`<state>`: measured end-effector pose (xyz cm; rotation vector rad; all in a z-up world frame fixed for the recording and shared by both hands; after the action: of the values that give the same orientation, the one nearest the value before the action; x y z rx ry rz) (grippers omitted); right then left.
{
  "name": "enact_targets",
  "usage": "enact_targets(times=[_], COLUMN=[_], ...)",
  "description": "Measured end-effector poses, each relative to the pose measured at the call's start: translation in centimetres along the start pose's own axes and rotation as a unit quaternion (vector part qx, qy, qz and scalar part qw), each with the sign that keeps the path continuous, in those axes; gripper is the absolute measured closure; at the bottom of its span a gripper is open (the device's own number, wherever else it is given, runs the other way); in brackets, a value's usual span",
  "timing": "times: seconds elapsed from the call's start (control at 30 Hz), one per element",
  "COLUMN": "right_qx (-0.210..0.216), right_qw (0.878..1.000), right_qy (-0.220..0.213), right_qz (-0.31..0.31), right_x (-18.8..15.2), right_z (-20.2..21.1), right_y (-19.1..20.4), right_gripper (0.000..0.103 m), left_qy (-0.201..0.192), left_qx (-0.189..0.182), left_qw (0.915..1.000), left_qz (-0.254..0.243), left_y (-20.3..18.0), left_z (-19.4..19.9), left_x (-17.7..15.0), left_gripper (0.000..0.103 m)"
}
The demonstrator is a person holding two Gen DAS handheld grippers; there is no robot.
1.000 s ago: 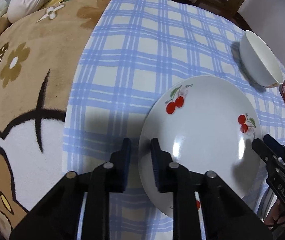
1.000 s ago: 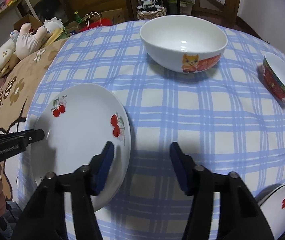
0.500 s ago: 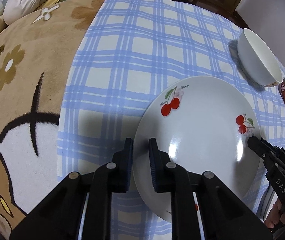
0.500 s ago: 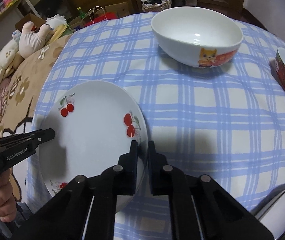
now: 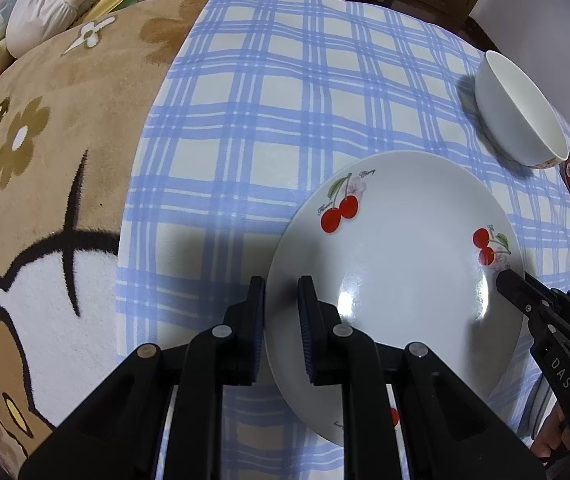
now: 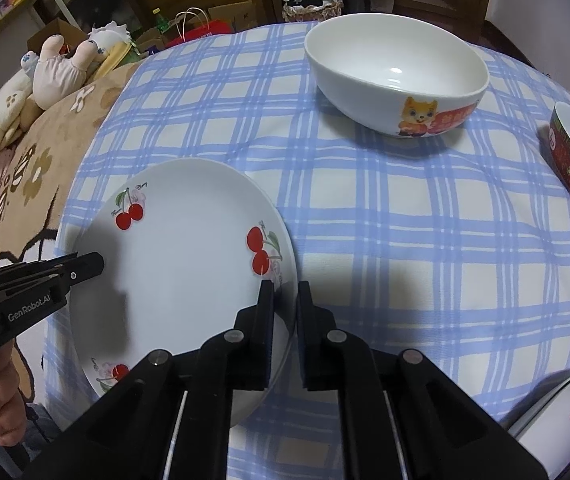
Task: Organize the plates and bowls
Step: 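Lift the cherry plate with both tools and carry it over the other cherry plate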
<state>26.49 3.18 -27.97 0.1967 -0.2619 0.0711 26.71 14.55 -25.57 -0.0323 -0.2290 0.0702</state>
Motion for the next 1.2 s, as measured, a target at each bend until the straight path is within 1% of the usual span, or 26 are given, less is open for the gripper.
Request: enact_targets(times=[0.13,0.37,0.47,0.6,0.7,0.8,1.0,1.2], right_qx=[-0.004,-0.010,-0.007,-0.009,-0.011,-0.009,0.013,0.036], right_qw=[1.000,1.000,1.000,1.000,1.000,1.000,1.000,0.999], right_qy=[-0.002,0.004,-0.001,-0.007,-0.005,-0.007,-0.009,-0.002], right_qz=[0.002,-0.002,0.011,0.019,0.017,0.014,0.006,-0.005], right_x=[0.0,0.0,0.0,0.0,-0.1,-0.1,-0.3,-0.7], right_z=[-0.2,-0.4,-0.7,-0.5,-0.5,-0.4,-0.1,0.6], right_y=[0.1,0.2,0.4,0.5,0.5,0.5,0.2,-0.1], right_gripper=[0.091,0.090,0.088,0.087,0.087,0.088,0.089,0.091], left_qy=[0.000,-0.002,0.000,-0.001,-0.003,-0.006,-0.017,-0.026], left_qx=[0.005,-0.001,-0.001,0.006,0.012,0.009,0.013,-0.012], left_qw=[1.0000,0.9999,1.0000,0.9999,0.9999,0.9999,0.9997,0.9994], left_qz=[-0.007,-0.016,-0.006,0.008,-0.005,-0.008,-0.013,-0.019], left_y=[-0.2,-0.3,-0.3,-0.1,-0.2,-0.2,-0.3,-0.4], left_z=[0.1,0.1,0.0,-0.1,0.0,0.2,0.7,1.3], left_x=[-0.1,-0.1,0.0,0.1,0.1,0.2,0.5,0.3], left_gripper=[0.086,0.087,0.087,0.085,0.085,0.085,0.086,0.088])
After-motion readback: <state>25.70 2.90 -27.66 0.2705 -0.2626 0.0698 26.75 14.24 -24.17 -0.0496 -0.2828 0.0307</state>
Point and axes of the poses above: each gripper's, at about its wrist camera, not at the fingertips, and z roughly against the way its jaws point, y to its left, x to its top, the point moved 10 cm from there along -z, roughly the way its jaws point, and after that the axes turned 3 degrees about -z, right-handed, at the moved point
